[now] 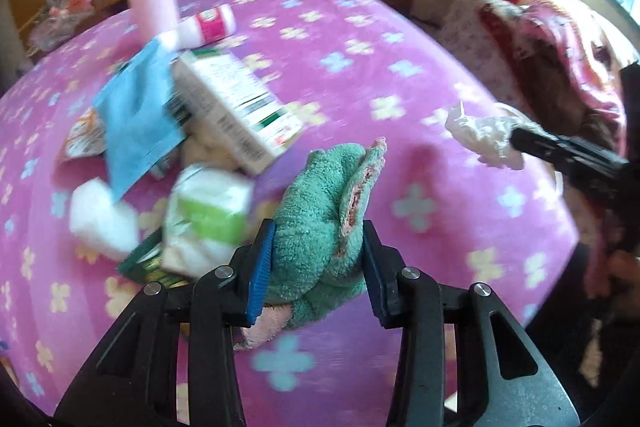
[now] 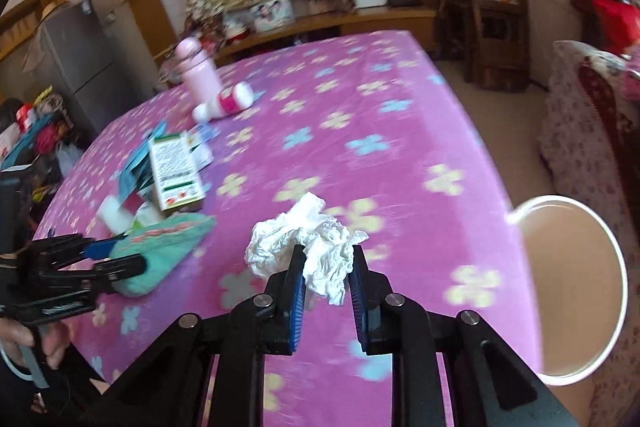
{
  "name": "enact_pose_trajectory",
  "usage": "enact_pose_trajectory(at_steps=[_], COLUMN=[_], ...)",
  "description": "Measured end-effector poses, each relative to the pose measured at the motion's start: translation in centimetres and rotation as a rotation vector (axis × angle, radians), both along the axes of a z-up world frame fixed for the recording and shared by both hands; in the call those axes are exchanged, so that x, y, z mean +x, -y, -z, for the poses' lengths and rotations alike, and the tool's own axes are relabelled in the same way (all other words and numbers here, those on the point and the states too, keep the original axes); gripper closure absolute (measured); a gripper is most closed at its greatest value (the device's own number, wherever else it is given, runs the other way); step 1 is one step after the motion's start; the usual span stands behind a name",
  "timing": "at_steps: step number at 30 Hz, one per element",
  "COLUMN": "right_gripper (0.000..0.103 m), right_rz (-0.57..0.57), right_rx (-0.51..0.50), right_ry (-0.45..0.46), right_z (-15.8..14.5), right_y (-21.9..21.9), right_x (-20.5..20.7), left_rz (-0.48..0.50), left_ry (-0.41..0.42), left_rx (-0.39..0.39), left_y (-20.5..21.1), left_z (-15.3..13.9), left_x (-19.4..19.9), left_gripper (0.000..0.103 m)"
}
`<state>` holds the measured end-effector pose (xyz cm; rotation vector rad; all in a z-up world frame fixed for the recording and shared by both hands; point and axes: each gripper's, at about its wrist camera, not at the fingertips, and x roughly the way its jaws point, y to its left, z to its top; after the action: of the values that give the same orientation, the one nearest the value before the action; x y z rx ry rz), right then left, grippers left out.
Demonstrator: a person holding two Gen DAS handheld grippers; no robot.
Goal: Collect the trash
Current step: 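Carry the tissue to the white bin and open the right gripper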
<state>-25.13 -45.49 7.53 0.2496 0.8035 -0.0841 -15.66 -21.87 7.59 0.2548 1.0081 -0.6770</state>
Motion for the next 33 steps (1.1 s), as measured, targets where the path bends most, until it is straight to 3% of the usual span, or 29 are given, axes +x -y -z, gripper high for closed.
enact_pose_trajectory(at_steps=[5, 12, 18, 19, 20, 21, 22, 24, 28, 33], right_gripper=[0.084, 0.084, 0.084, 0.081, 0.064, 0.039, 0.03, 0.026, 0.026, 0.026], right_rz=[0.135, 0.393, 0.551, 0.568, 0.579, 0.593, 0.598, 0.61, 0.59, 0.549], right_rx=[-0.013, -0.026, -0.01, 0.007, 0.017, 0.044, 0.058, 0.044, 0.036, 0.025], right_ry=[0.003, -0.05, -0.088, -0.091, -0.098, -0.096, -0.078, -0.052, -0.09, -0.11], right_z=[-0.8, 0.0, 1.7, 2.0, 2.2, 2.5, 2.5, 2.4, 3.1, 3.8], right_y=[5.6, 15.2, 20.5, 21.1, 21.2, 21.6, 21.8, 21.7, 21.4, 19.7], right_x=[-3.0, -8.0, -10.9, -11.2, -10.9, -11.2, -11.6, -12.0, -11.1, -10.0], left_rz=[0.089, 0.236, 0.282, 0.279, 0.276, 0.267, 0.253, 0.227, 0.209, 0.153], left_ry=[-0.049, -0.087, -0.255, -0.279, -0.313, -0.343, -0.373, -0.413, -0.357, -0.199], left_rx=[-0.058, -0.113, -0.237, -0.261, -0.29, -0.307, -0.319, -0.334, -0.316, -0.227], left_y=[5.2, 16.6, 24.1, 25.0, 25.8, 26.4, 26.9, 27.2, 26.3, 23.9], left_z=[-1.9, -3.2, -1.7, -1.4, -0.9, -0.5, 0.0, 0.5, -0.2, -0.3], left_x=[-1.1, -3.6, -4.0, -3.9, -3.6, -3.5, -3.2, -2.6, -2.5, -2.5], left_gripper=[0.064, 0.064, 0.063, 0.06, 0.059, 0.059, 0.058, 0.055, 0.049, 0.049])
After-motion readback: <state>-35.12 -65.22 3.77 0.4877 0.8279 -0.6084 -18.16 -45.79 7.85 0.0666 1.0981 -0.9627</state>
